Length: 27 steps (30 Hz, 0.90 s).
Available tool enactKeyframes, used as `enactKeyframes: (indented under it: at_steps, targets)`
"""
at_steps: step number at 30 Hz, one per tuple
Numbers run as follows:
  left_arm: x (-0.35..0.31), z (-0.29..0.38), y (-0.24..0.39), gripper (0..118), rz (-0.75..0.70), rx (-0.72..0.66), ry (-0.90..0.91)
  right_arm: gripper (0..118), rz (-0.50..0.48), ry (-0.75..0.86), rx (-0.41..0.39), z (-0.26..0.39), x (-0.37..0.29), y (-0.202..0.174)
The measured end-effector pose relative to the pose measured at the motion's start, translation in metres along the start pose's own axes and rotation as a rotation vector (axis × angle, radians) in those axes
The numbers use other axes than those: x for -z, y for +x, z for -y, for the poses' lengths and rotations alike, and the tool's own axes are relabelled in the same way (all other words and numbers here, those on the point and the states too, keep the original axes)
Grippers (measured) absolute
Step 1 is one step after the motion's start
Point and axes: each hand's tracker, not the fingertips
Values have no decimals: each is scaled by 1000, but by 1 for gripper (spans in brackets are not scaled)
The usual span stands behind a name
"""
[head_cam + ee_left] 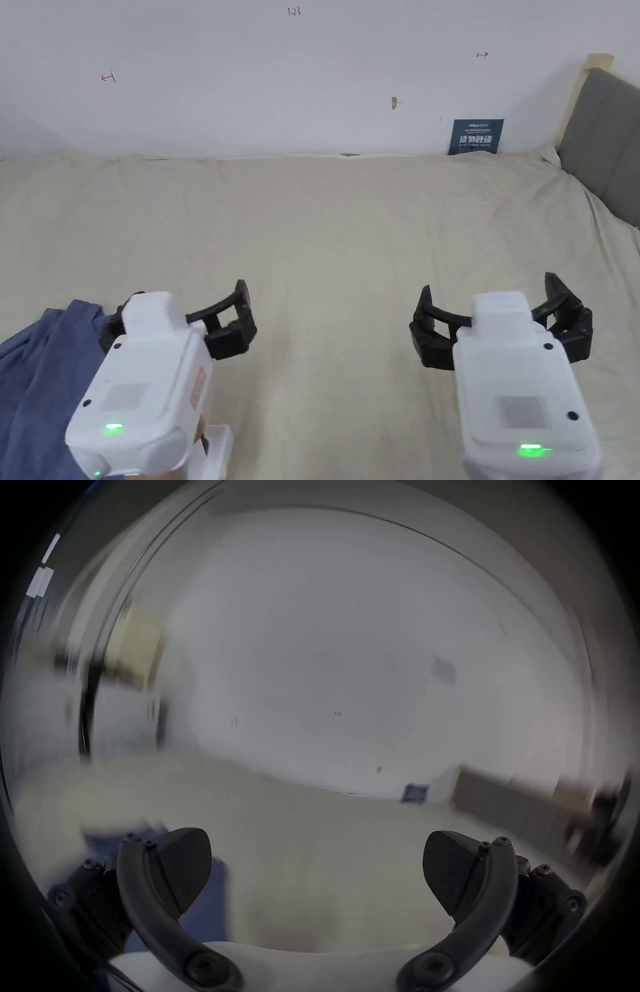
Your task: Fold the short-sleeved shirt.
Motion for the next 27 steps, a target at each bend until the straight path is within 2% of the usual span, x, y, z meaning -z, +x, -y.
enactKeyframes:
  at_steps: [1, 3, 4, 9, 16, 27]
  targets:
    - [-1, 2, 6, 118, -7, 57, 20, 118, -23, -28, 71, 2, 2, 4]
    - [-3, 5, 10, 118, 18, 112, 43, 118, -45, -51, 152, 6, 4, 10]
    - [-5, 5, 12, 118, 32, 121, 54, 118, -44, -54, 165, 8, 5, 12]
    - [-5, 8, 16, 118, 24, 123, 52, 118, -32, -48, 117, 7, 3, 9]
    - [-6, 5, 11, 118, 18, 59, 46, 118, -31, -36, 107, 4, 0, 7]
    - [-6, 3, 8, 118, 14, 58, 55, 118, -30, -31, 95, 1, 0, 7]
